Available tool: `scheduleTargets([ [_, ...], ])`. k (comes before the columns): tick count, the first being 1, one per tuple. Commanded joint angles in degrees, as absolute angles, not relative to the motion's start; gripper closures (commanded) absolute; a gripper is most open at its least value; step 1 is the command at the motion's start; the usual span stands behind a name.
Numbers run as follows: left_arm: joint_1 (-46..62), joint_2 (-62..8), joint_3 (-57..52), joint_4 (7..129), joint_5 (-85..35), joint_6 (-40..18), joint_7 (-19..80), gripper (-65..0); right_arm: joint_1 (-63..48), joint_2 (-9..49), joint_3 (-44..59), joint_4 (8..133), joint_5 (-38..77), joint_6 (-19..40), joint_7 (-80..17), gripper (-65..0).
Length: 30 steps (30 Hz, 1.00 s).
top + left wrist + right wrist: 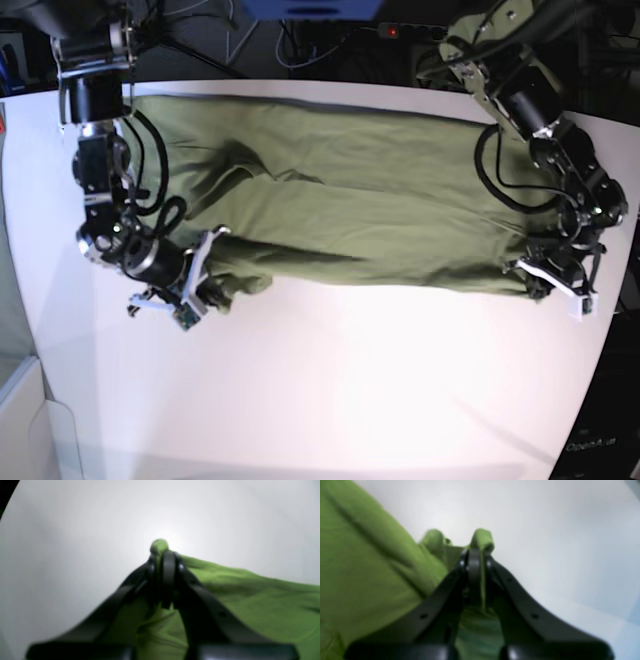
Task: Fold the T-shirt properly
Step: 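Fold the hem over onto the shoulder edge with both grippers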
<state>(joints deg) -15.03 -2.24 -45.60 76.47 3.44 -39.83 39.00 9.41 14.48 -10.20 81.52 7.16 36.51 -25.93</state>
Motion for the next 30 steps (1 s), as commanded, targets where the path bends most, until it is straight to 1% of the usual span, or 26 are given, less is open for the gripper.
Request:
scheduleTargets([
  [1,-15.69,-2.24,-45.58,78.81,2.42,-40.00,37.67,-2.8,9.01,15.43,-8.40,85.05,7.87,36.00,-25.45,-0.7],
  [7,-12.88,-1.89,-45.93,80.57,2.42,-40.00,37.58,-2.8,0.13,15.43,-3.38,98.07,7.87,36.00,-27.82,-0.7],
  [14,-8.57,-1.98,-46.02,81.71,2.42,-40.00,37.14,-2.7,-10.15,14.90,-1.45,107.65,7.87,36.00,-27.82,-0.7],
  [20,-4.44,-0.40,-46.02,88.13,1.01,-40.00,37.05,-2.7,-15.08,12.88,-0.84,109.14,7.87,36.00,-27.65,-0.7],
  [25,-0.66,-0.57,-46.02,92.53,-4.70,-40.00,37.05,-2.7,-19.03,11.03,-0.04,110.81,7.87,36.00,-27.47,-0.7],
  [30,2.07,-0.75,-46.02,94.64,-7.60,-40.00,37.05,-2.7,-23.69,10.95,-0.22,111.52,7.87,35.91,-23.60,-0.7],
])
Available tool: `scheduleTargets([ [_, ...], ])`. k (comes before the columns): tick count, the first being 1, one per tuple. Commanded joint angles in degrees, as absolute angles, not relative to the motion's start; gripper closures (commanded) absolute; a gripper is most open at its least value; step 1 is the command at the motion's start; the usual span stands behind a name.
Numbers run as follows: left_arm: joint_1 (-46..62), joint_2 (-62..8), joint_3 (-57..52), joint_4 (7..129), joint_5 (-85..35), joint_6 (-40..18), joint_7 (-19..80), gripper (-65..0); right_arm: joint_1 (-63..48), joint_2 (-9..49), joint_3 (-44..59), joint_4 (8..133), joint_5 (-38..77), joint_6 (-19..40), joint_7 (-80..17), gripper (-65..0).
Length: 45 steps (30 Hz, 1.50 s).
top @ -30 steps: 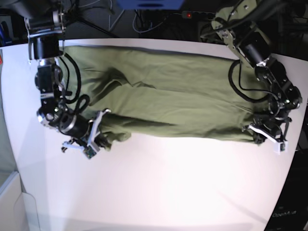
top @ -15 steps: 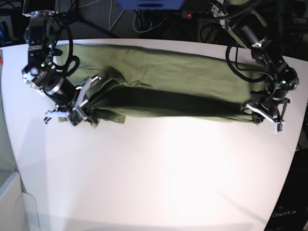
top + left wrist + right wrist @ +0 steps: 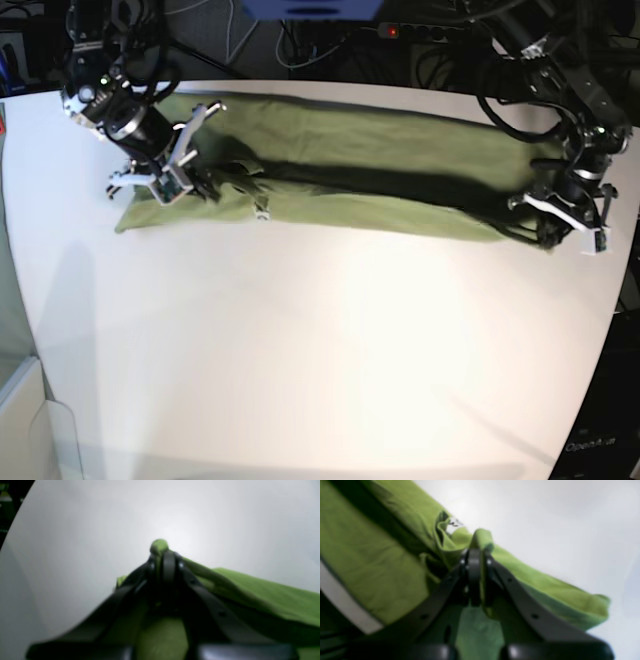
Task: Fold the T-shirt properly
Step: 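Fold the hem over onto the shoulder edge with both grippers, then lower the folded hem onto the shirt and open both grippers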
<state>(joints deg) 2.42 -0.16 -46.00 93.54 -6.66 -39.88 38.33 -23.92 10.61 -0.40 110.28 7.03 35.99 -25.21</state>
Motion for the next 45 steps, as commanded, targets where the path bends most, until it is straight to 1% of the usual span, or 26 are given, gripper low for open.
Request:
scheduleTargets([
  [1,2.24,-0.84,-46.02,94.64,-7.87,-40.00,37.05,-2.7,-24.31,10.95,-0.22,111.52,7.87,35.91,-23.08,-0.7],
  [9,3.30,-0.84,-46.02,94.37,-7.78,-40.00,36.97,-2.7,-30.90,10.95,-0.13,111.96,7.87,35.74,-18.33,-0.7],
  [12,3.30,-0.84,-46.11,93.93,-7.78,-40.00,36.97,-2.7,-32.92,10.95,-0.48,111.96,7.87,33.19,-16.31,-0.7],
  [14,3.30,-0.84,-46.11,93.85,-7.78,-40.00,36.97,-2.7,-33.89,10.95,-0.48,111.87,7.87,33.01,-15.25,-0.7],
  [24,4.53,-0.92,-46.64,93.85,-7.78,-40.00,36.97,-2.7,-35.56,9.54,-0.40,111.69,7.87,32.75,-14.90,-0.7],
  [28,4.26,-0.92,-48.57,93.85,-7.78,-40.00,36.97,-2.7,-36.26,6.73,-0.31,111.60,7.87,32.75,-14.81,-0.7],
  [34,4.09,-1.71,-48.57,93.85,-7.78,-40.00,36.97,-2.7,-35.82,6.37,-0.40,111.43,7.96,32.75,-14.81,-0.7],
  [39,3.38,-1.71,-48.48,93.76,-7.78,-40.00,36.97,-2.7,-35.65,4.97,-0.13,109.58,7.87,32.75,-14.81,-0.6],
  [45,3.47,-1.63,-48.48,93.76,-7.78,-40.00,36.97,-2.7,-36.26,3.56,-0.13,107.38,7.87,32.75,-10.68,-0.6],
])
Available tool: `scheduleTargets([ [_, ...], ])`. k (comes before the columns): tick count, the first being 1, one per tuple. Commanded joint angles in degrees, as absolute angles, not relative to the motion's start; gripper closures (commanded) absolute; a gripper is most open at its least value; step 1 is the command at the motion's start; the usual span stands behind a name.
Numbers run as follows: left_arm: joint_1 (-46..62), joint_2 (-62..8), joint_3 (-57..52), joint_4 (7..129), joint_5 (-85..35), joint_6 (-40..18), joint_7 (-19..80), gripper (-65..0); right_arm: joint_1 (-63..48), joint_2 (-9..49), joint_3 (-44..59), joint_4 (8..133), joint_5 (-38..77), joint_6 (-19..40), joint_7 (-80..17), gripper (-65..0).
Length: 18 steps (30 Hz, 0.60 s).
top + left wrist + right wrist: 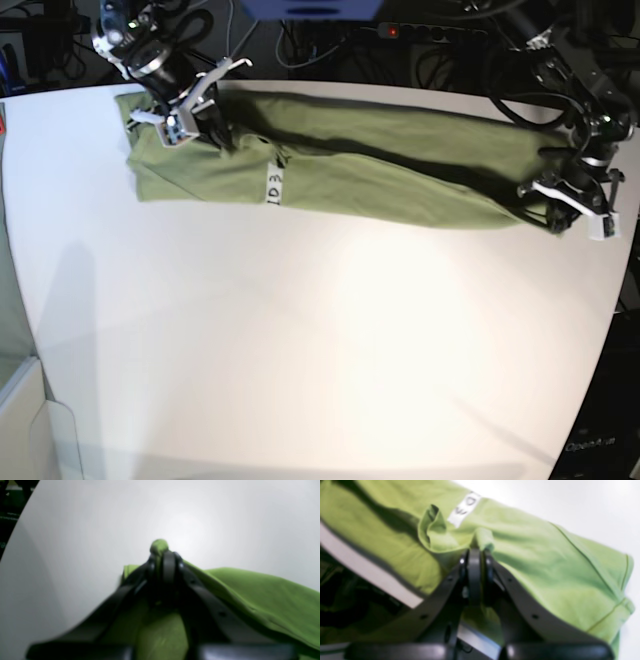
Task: Fold the T-shirt properly
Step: 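Lower the folded hem onto the shirt and open both grippers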
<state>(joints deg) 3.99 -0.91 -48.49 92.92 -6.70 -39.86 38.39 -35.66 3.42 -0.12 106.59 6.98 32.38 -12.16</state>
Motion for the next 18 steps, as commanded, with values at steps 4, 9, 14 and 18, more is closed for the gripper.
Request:
scheduleTargets([
  [4,3.56,-1.63,-48.48,93.76,-7.78,-40.00,36.97,-2.7,-36.26,3.30,-0.13,105.01,7.96,32.75,-10.42,-0.6],
  [9,3.65,-1.63,-48.48,93.76,-7.78,-40.00,36.97,-2.7,-36.44,1.98,-0.13,104.57,7.87,32.75,-10.42,-0.6],
  [14,4.88,-1.63,-48.48,93.85,-7.78,-40.00,37.05,-2.7,-36.00,1.80,-0.13,103.25,7.87,32.75,-10.42,-0.6],
  [18,6.37,-1.63,-48.48,93.85,-7.69,-40.00,36.97,-2.7,-35.65,1.89,-0.13,102.55,7.87,32.75,-10.42,-0.4],
])
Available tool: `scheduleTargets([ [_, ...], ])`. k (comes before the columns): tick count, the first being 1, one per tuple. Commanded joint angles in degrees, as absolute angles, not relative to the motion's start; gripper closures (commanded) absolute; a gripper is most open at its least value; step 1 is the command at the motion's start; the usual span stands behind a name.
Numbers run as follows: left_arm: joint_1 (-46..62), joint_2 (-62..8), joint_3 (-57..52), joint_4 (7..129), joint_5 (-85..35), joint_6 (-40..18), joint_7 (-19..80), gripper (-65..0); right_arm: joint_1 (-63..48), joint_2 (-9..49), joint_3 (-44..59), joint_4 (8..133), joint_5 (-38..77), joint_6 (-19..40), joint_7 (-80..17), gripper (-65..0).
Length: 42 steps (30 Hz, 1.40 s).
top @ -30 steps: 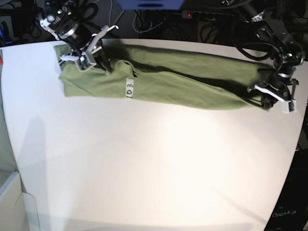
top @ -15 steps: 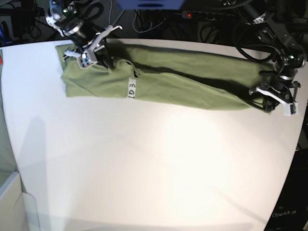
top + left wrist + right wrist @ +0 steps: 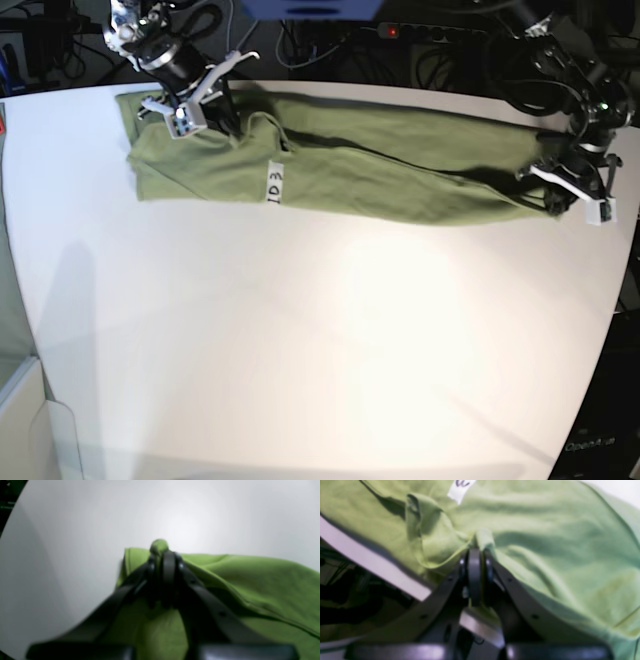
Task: Fold the T-shirt properly
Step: 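Lower the folded hem onto the shirt and open both grippers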
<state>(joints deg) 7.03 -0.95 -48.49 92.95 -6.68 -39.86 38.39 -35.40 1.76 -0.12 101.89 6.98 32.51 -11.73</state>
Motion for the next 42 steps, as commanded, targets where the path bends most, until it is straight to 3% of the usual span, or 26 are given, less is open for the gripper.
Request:
scheduleTargets([
  [1,6.73,-1.63,-48.48,93.85,-7.78,-40.00,36.97,-2.7,-35.56,1.89,-0.13,102.55,7.87,32.75,-10.42,-0.4],
  [25,10.33,-3.82,-48.31,93.85,-7.16,-40.00,37.58,-3.7,-32.75,1.89,-0.04,98.15,7.96,32.75,-10.42,-0.3],
  [27,10.59,-4.88,-47.60,93.85,-7.52,-40.00,37.58,-7.9,-32.75,1.98,-0.04,98.15,7.96,32.75,-10.42,-0.3],
  [33,11.47,-5.05,-47.25,93.85,-7.69,-40.00,37.58,-33.2,-32.75,1.98,-0.04,98.24,7.96,32.75,-10.42,-0.3],
  [35,12.26,-4.97,-47.08,94.37,-7.78,-40.00,37.58,-38.6,-32.66,1.98,-0.04,98.24,7.96,32.75,-10.42,-0.3],
  [42,15.16,-4.88,-47.25,94.55,-7.78,-40.00,37.67,-40.6,-31.96,1.98,-0.04,98.33,7.87,32.75,-10.42,-0.3],
])
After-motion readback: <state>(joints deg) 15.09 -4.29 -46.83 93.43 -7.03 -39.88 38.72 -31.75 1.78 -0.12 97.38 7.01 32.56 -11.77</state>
